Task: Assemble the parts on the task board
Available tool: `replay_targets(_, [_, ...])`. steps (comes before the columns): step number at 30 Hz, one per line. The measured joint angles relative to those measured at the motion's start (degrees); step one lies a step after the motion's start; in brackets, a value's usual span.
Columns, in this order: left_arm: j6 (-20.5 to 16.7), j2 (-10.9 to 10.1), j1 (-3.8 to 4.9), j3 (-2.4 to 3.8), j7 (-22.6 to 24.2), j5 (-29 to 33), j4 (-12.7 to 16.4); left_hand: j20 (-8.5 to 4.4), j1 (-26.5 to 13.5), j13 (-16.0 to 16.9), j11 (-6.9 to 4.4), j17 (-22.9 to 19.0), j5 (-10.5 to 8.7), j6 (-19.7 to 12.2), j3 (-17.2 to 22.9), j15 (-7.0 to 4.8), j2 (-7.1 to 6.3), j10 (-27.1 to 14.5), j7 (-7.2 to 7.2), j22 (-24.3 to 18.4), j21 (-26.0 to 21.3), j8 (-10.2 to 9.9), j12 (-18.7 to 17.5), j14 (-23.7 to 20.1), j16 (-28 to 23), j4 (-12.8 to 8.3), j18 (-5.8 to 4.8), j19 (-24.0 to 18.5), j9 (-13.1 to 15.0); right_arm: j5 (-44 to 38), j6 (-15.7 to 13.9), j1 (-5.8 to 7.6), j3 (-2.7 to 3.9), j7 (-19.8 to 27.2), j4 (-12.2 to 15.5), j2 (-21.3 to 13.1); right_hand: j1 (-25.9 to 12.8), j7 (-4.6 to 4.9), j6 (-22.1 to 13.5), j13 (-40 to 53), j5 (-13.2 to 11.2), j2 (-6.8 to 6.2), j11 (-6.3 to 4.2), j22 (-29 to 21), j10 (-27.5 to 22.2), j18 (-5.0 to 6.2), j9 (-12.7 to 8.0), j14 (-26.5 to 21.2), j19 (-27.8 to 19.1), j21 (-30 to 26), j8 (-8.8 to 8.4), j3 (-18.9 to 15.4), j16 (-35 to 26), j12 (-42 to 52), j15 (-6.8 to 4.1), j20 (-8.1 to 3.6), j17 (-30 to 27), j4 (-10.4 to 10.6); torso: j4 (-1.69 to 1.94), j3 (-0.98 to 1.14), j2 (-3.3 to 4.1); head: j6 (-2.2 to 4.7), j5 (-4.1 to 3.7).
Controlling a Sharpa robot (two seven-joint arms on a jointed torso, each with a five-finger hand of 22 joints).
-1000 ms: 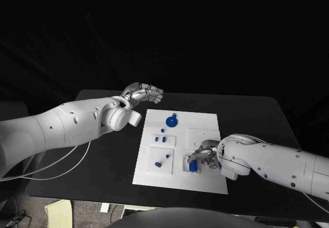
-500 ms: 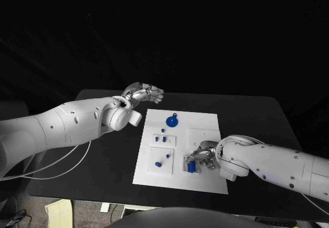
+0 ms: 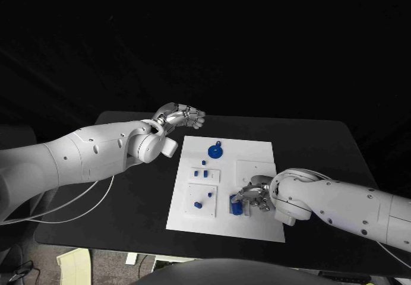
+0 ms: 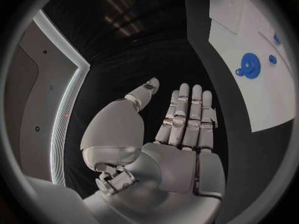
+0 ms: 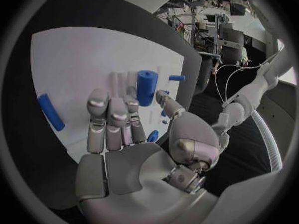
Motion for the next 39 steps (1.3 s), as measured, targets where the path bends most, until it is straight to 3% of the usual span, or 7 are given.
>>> replay_targets(10, [0.1,0.0,0.0,0.0,-0.1,0.0,0.0,0.0,0.0,0.0,0.0,0.0,0.0,0.0,0.0,0.0,0.0,0.0,0.0,0.0,0.0,0.0,0.0,0.0,0.0,0.0,0.0,0.0,0.0,-0.3,-0.2,-0.14,0.01,0.2,-0.1,0.1,-1.2,0.0,0.0,0.0,0.0,0.72,0.13,0.0,-0.3,0.01,0.0,-0.2,-0.4,0.0,-0.39,-3.4,-0.2,0.0,-0.21,-0.22,0.0,-2.1,-0.01,0.01,0.0,0.0,0.08])
replay_targets(19, [0.2,0.0,0.0,0.0,-0.2,0.0,-0.1,0.0,0.0,0.0,0.0,0.0,0.0,0.0,-0.1,0.0,0.0,0.0,0.0,0.0,0.0,0.0,0.0,0.0,0.0,0.1,0.0,0.0,-0.1,-0.5,-0.5,-0.53,0.0,2.9,1.0,-1.6,-1.2,-0.01,0.0,0.0,0.0,1.09,0.13,0.0,-0.3,0.01,0.1,-0.2,-0.7,0.0,-0.5,-4.3,-0.2,0.0,-0.2,-0.41,0.1,-2.9,-0.03,0.04,0.0,0.07,0.14])
replay_targets(33, [0.2,-0.1,0.0,0.0,-0.2,0.0,-0.1,0.0,0.0,0.0,0.0,0.1,0.0,0.0,-0.1,0.0,0.0,0.0,0.0,0.1,0.0,0.0,0.0,0.0,0.0,0.1,0.0,0.0,0.0,-0.4,0.7,-0.63,0.01,6.9,4.2,-3.9,4.8,-0.11,0.1,0.0,0.0,0.41,0.14,0.0,-0.3,0.0,0.5,-0.2,-0.4,0.0,-0.5,-4.1,-0.5,0.0,-0.2,-0.65,0.2,-3.2,-0.09,0.06,0.0,0.31,0.15])
replay_targets(37, [0.3,-0.1,0.0,0.0,-0.2,0.0,0.0,0.0,0.0,0.0,0.0,0.1,0.0,0.0,-0.1,0.0,0.0,0.0,0.0,0.1,-0.2,0.0,0.0,0.0,0.0,0.1,0.0,0.0,0.0,-0.9,2.4,-0.63,0.01,6.7,4.2,-3.7,7.1,-0.2,0.2,0.0,0.0,1.11,0.14,0.0,-0.3,0.0,0.5,-0.1,-0.4,0.0,-0.5,-3.3,-0.5,0.0,-0.36,-0.64,0.2,-3.4,-0.09,0.05,0.0,0.33,0.1])
replay_targets(39, [0.3,-0.1,0.0,0.0,-0.2,0.0,0.0,0.0,0.0,0.0,0.0,0.1,0.0,0.0,-0.1,0.0,0.0,0.0,0.0,0.1,-0.2,0.0,0.0,0.0,0.0,0.1,0.0,0.0,0.0,-1.3,3.3,-0.63,0.01,6.4,4.1,-3.7,8.5,-0.17,0.2,0.0,0.0,2.46,0.12,0.0,-0.3,0.01,0.5,0.0,-0.4,0.0,-0.5,-2.2,-0.5,0.0,-0.4,-0.64,0.2,-3.3,-0.09,0.05,0.0,0.34,0.04])
